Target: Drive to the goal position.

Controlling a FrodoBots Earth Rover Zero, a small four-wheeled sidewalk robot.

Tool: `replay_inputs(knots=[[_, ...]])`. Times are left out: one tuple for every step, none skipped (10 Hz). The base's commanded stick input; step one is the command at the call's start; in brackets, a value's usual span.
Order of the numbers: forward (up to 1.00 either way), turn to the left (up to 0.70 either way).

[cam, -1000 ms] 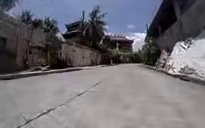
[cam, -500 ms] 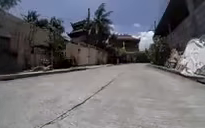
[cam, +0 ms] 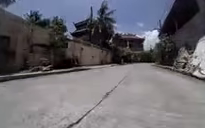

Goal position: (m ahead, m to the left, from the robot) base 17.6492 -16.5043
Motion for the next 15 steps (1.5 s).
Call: replay_inputs(knots=[[0.04,-0.01],[0.00,0.00],[0.00,0.00],[0.00,0.00],[0.00,0.00],[0.00,0.00],[0.00,0.00],[0.00,0.00],[0.00,0.00],[0.00,0.00],[0.00,-0.07],[0.00,-0.62],[0.32,-0.76],[1.00,-0.26],[1.00,-0.26]])
